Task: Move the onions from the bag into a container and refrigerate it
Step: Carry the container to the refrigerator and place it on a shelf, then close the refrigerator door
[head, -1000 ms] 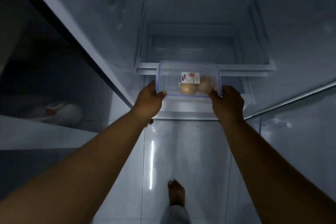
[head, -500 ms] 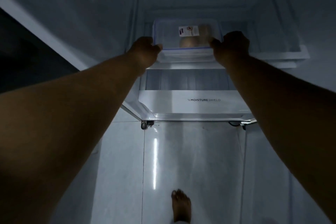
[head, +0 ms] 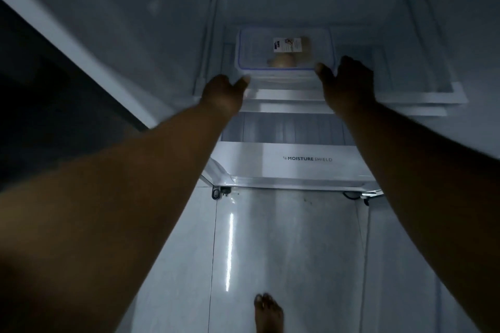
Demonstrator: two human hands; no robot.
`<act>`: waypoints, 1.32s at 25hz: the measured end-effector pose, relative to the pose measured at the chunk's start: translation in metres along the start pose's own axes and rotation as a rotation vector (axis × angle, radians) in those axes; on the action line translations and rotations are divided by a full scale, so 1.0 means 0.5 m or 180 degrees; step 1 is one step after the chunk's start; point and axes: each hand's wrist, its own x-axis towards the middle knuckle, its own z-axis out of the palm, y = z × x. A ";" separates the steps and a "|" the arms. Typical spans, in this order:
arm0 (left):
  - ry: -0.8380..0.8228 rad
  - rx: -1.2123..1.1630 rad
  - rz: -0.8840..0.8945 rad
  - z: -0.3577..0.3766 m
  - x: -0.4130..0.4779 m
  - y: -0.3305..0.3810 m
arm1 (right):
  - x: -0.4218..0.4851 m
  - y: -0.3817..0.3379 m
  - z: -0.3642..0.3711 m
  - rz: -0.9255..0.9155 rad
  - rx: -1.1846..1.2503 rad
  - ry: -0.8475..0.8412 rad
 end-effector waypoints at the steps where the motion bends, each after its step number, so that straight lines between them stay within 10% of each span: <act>1: -0.0018 -0.0064 0.0042 -0.005 -0.044 -0.016 | -0.025 0.016 0.005 -0.0102 0.0136 0.0033; 15: 0.0069 -0.0921 -0.0561 -0.339 -0.776 -0.290 | -0.817 -0.154 -0.021 -0.0402 0.0740 -0.1197; 33: 0.3273 -0.1044 -0.2532 -0.872 -1.610 -0.878 | -1.674 -0.749 0.174 -0.2560 -0.0191 -0.3469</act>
